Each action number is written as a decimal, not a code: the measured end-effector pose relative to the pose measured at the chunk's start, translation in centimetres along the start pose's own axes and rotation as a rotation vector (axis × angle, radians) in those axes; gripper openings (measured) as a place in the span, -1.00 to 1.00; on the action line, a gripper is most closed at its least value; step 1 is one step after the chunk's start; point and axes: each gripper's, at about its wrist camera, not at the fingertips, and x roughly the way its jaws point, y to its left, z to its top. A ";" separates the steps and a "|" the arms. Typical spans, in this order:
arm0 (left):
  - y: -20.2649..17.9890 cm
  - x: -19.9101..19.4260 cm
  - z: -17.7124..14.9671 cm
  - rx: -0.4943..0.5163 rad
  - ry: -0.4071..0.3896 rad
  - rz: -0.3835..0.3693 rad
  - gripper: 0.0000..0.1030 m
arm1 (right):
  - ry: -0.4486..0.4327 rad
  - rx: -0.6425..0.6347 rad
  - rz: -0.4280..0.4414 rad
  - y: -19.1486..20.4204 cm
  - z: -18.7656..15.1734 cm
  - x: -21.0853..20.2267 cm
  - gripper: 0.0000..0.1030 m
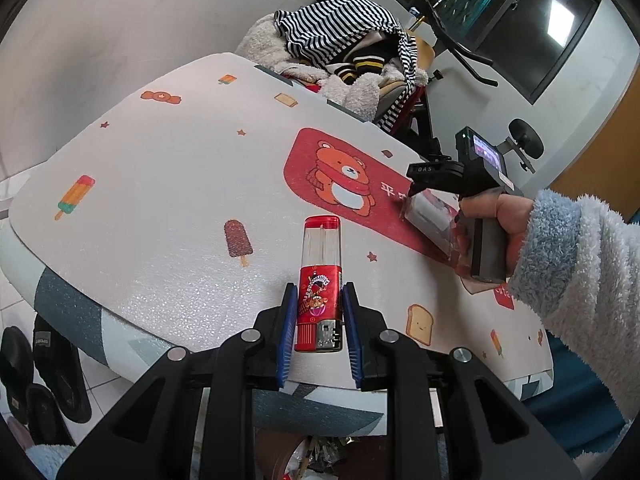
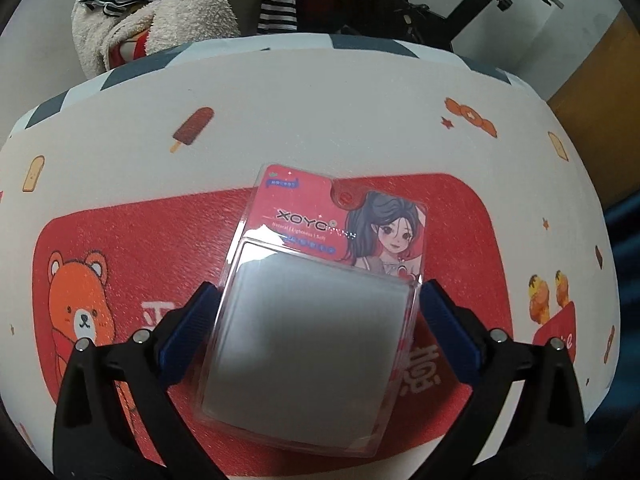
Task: Collect trash
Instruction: 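Lift the red candy tube with the left tool while the right tool lifts the pink card holder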
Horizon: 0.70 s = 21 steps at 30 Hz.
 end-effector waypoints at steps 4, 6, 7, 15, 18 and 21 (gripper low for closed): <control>-0.5 -0.4 0.2 0.008 -0.007 -0.016 -0.57 | -0.025 -0.059 0.021 -0.7 -1.2 0.0 0.91; -1.0 -0.6 0.1 0.017 -0.008 -0.023 -0.57 | -0.047 -0.105 0.033 -0.9 -2.0 0.3 0.91; -1.3 -0.7 0.0 0.022 -0.007 -0.027 -0.57 | -0.066 -0.144 0.051 -1.4 -3.4 -0.1 0.91; -3.7 -1.6 -1.5 0.069 0.012 -0.048 -0.57 | -0.201 -0.344 0.154 -5.8 -12.9 -2.8 0.91; -4.5 -1.8 -2.2 0.081 0.020 -0.052 -0.57 | -0.301 -0.323 0.237 -8.7 -15.9 -3.7 0.89; -5.0 -2.0 -2.7 0.087 0.027 -0.056 -0.57 | -0.300 -0.283 0.286 -10.1 -16.7 -3.6 0.89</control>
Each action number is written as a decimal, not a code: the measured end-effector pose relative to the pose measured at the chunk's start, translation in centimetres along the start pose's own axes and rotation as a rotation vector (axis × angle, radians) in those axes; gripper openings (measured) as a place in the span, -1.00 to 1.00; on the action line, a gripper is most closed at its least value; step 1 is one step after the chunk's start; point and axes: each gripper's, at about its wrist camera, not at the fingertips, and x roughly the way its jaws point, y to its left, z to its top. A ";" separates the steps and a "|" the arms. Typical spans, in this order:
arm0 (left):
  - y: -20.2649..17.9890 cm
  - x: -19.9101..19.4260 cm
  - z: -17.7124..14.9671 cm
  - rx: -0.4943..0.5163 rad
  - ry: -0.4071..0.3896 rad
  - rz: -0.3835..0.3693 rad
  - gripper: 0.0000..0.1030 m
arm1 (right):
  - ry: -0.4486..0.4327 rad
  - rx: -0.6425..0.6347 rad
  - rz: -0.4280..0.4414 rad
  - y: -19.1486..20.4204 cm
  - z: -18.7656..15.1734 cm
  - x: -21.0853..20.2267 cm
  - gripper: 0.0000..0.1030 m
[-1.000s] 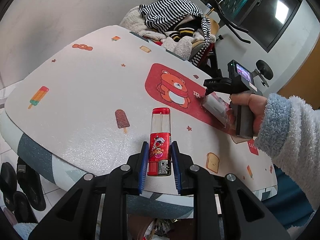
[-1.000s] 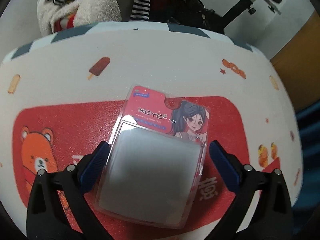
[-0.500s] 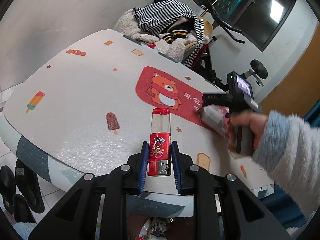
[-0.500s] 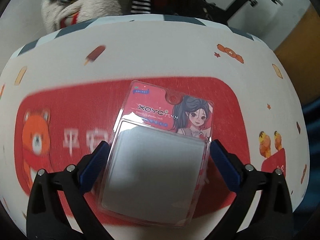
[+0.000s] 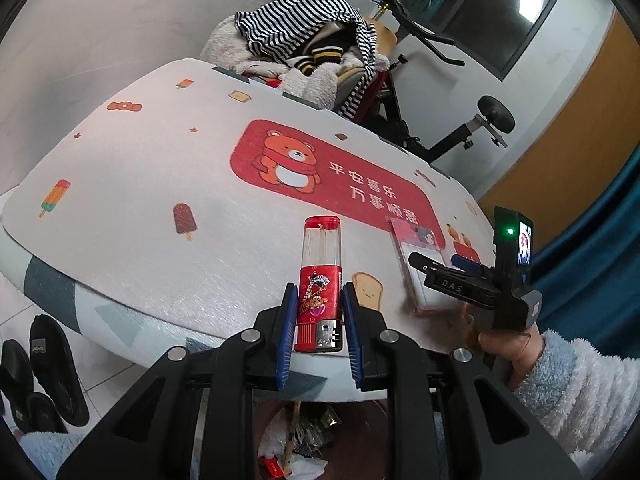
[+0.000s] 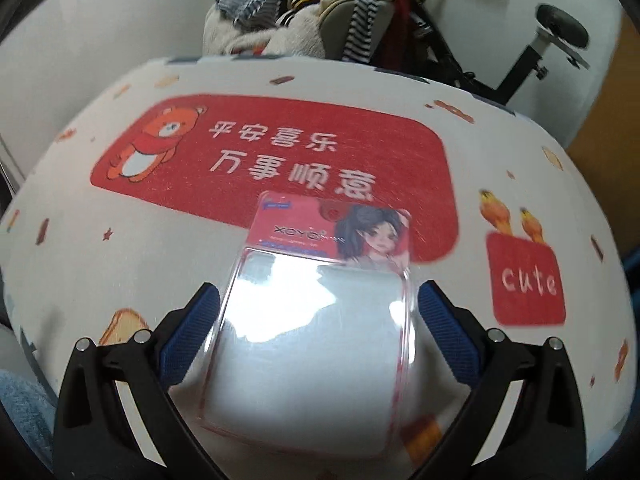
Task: Collect trash
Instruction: 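Lift the red candy tube with the left tool while the right tool lifts the pink card holder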
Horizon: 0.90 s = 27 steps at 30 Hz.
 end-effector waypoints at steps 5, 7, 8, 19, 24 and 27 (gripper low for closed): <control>-0.5 -0.3 -0.1 0.009 0.000 -0.005 -0.57 | 0.047 -0.033 -0.018 0.2 -0.1 0.5 0.89; -0.4 -0.4 0.0 0.008 -0.004 -0.004 -0.57 | 0.074 -0.016 -0.033 0.5 0.4 0.8 0.89; -0.3 -0.5 0.0 0.007 -0.005 -0.003 -0.57 | 0.081 0.003 -0.034 0.4 0.6 0.9 0.89; -0.3 -1.0 -0.4 0.007 -0.001 -0.022 -0.57 | 0.091 0.081 -0.008 -0.2 0.9 0.7 0.87; -1.1 -0.9 -1.0 0.035 0.016 -0.034 -0.57 | 0.017 0.000 0.032 0.1 -0.5 -2.1 0.80; -1.8 -0.9 -1.4 0.051 0.030 -0.047 -0.57 | -0.027 0.002 0.064 -0.4 -1.2 -4.1 0.80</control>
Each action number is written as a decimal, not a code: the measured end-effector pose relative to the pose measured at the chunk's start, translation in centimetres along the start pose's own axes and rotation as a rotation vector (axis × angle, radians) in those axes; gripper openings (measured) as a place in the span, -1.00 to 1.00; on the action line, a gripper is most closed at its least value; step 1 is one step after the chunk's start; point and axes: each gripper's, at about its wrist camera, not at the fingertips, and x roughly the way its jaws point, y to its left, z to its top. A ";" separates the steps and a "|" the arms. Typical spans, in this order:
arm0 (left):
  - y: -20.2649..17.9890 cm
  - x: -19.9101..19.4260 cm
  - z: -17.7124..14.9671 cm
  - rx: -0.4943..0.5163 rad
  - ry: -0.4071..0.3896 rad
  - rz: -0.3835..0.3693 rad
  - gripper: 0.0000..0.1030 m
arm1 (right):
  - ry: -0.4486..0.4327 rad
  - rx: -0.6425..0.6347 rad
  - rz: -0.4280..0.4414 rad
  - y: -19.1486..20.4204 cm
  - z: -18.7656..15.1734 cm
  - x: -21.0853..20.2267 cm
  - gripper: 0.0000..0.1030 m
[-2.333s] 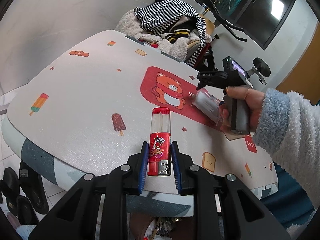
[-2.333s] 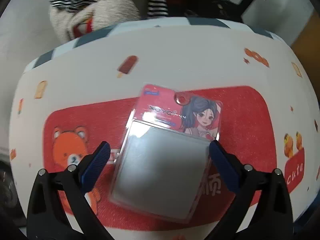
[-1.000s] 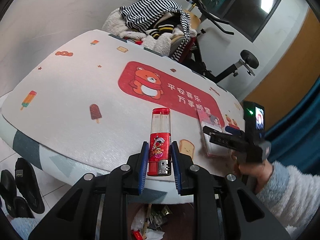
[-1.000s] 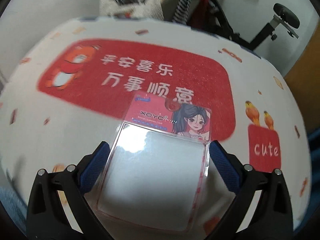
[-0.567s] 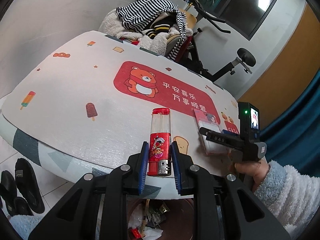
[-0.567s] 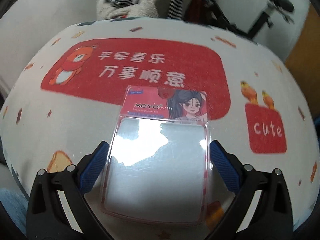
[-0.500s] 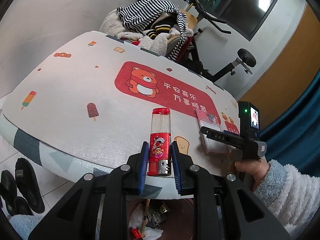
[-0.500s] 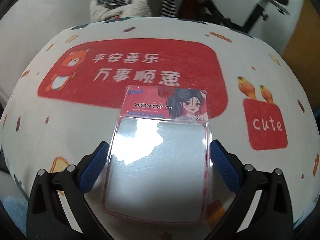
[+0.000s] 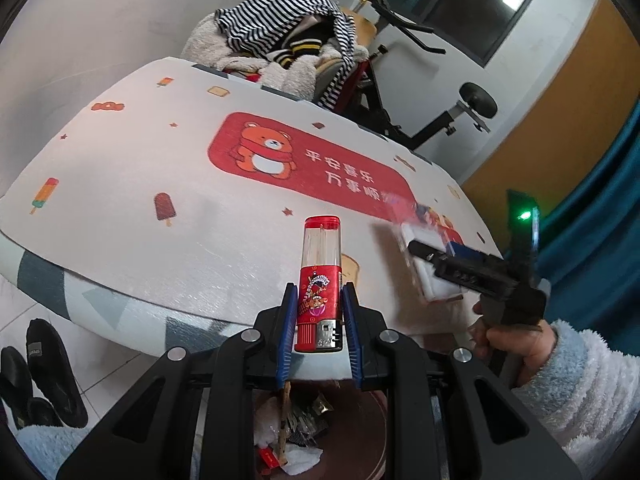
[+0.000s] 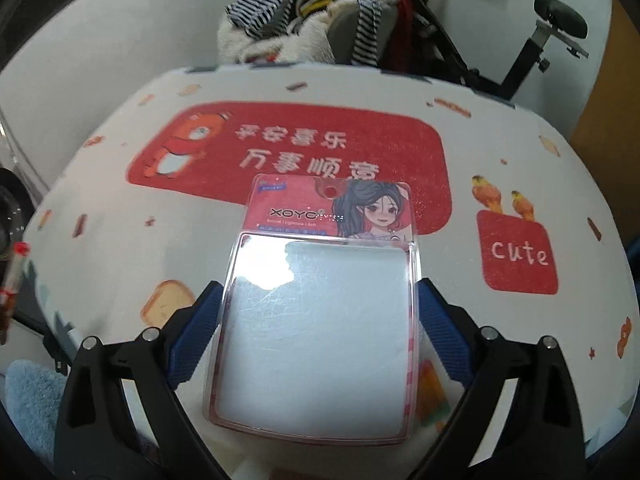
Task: Collect trash
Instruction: 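Lift the red candy tube with the left tool while the right tool lifts the pink card holder, then move both tools over the brown bin and release the candy tube and card holder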
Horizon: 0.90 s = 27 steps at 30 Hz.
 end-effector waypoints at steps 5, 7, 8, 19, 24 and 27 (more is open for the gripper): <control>-2.0 0.3 -1.5 0.071 0.054 -0.025 -0.57 | -0.092 0.038 0.065 0.4 -1.1 -4.1 0.80; -2.7 0.6 -2.3 0.099 0.085 -0.032 -0.57 | -0.129 0.026 0.085 0.4 -2.0 -6.2 0.81; -2.9 0.6 -2.6 0.110 0.098 -0.034 -0.57 | -0.137 0.024 0.089 0.2 -2.2 -6.6 0.81; -6.1 2.4 -7.0 0.211 0.235 -0.068 -0.39 | -0.223 0.056 0.161 -0.8 -6.1 -14.0 0.81; -6.3 1.3 -6.5 0.209 0.181 -0.044 0.20 | -0.206 0.064 0.188 -0.6 -7.8 -15.4 0.81; -5.4 -0.1 -5.5 0.150 0.119 -0.017 0.40 | -0.174 0.068 0.208 -0.1 -8.6 -15.2 0.81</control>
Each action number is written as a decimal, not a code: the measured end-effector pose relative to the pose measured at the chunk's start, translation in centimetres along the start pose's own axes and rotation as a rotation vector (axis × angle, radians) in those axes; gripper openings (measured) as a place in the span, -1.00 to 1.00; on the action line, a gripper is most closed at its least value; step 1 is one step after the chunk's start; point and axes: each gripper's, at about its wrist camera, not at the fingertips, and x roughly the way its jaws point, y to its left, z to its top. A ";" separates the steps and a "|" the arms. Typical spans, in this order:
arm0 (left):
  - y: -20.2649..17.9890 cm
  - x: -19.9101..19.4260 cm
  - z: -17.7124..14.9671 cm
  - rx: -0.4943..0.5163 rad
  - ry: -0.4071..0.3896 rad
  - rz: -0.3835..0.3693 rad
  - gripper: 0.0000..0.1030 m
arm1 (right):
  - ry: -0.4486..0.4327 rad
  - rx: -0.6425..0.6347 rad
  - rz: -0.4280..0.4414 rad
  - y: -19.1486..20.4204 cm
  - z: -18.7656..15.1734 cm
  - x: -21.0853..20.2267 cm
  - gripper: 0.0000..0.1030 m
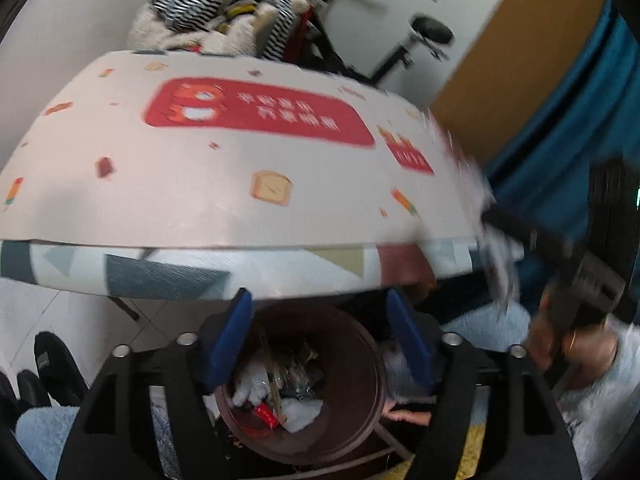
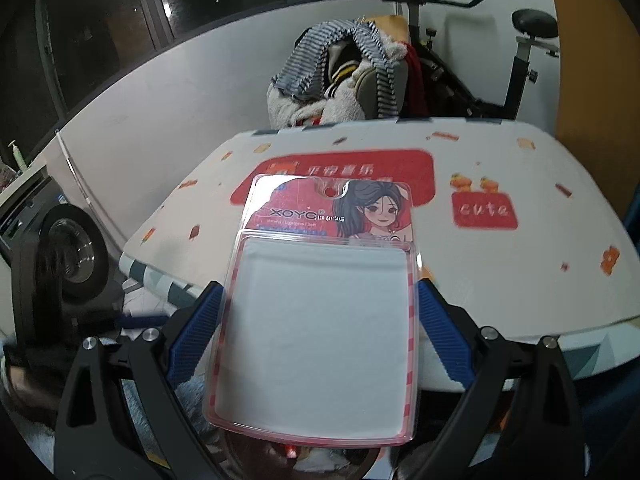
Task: Collect trash
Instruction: 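Move both tools over the brown bin and release the candy tube and card holder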
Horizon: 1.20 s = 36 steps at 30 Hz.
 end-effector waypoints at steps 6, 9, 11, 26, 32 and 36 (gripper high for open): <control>2.2 -3.4 1.3 -0.069 -0.113 0.085 0.54 | 0.079 0.013 0.044 1.5 -1.5 1.2 0.81; 3.2 -4.9 1.6 -0.091 -0.149 0.114 0.58 | 0.114 -0.001 0.061 2.5 -2.4 2.1 0.81; 3.7 -5.7 1.6 -0.103 -0.162 0.128 0.59 | 0.132 -0.002 0.067 2.9 -2.8 2.5 0.81; 4.8 -6.7 0.9 -0.126 -0.175 0.145 0.59 | 0.266 0.027 0.114 4.2 -4.0 4.8 0.89; 4.2 -6.6 0.9 -0.101 -0.178 0.146 0.60 | 0.241 0.033 0.094 4.1 -4.0 4.4 0.89; 3.7 -6.7 1.0 -0.083 -0.186 0.151 0.60 | 0.218 0.031 0.063 3.8 -3.2 4.0 0.89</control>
